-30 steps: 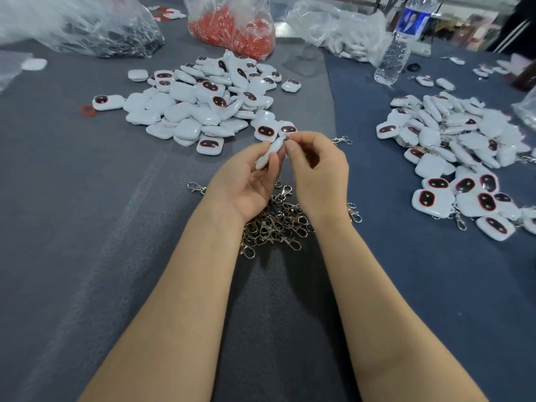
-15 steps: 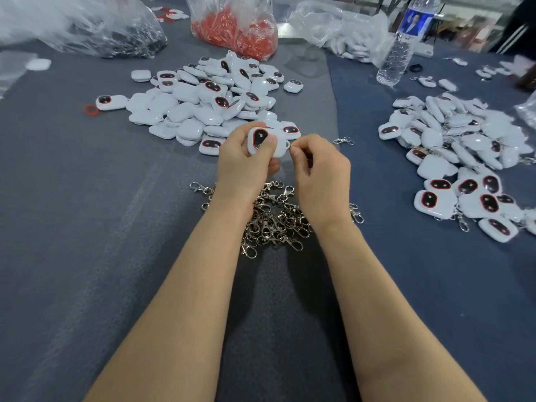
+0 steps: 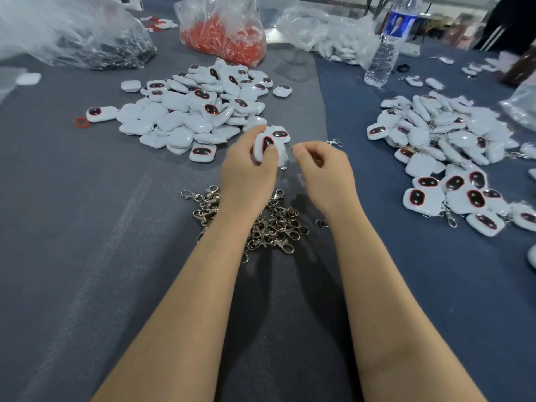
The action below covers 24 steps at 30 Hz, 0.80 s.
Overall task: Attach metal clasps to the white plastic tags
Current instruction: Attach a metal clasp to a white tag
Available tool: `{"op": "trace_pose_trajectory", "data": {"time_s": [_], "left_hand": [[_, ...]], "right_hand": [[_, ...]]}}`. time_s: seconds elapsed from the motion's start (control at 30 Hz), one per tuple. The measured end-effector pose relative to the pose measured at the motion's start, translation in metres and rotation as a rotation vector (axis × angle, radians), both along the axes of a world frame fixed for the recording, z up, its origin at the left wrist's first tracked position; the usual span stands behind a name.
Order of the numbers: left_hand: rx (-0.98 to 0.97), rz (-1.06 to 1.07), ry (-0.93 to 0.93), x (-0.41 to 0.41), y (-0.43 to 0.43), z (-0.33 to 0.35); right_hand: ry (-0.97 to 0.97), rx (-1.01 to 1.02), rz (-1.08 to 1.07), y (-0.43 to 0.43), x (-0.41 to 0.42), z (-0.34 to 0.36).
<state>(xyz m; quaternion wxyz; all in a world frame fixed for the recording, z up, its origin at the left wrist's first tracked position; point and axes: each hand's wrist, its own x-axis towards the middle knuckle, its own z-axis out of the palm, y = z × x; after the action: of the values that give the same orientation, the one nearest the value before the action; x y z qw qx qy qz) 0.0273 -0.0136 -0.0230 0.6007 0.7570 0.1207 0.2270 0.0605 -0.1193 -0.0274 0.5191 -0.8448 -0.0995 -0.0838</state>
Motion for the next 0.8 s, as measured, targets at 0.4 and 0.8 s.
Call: {"op": "trace_pose_trajectory", "data": {"time_s": [0.4,0.8], "left_hand": [[-0.141,-0.276,0.068,0.038,-0.143,0.013],[0.380,-0.439,0.115,0.056,-0.207,-0.023]], "right_hand": [[-0.001,0.097,-0.454,-0.124,-0.002,0.014],[0.146,-0.220,-0.680,-0.179,0.000,-0.011]]}}
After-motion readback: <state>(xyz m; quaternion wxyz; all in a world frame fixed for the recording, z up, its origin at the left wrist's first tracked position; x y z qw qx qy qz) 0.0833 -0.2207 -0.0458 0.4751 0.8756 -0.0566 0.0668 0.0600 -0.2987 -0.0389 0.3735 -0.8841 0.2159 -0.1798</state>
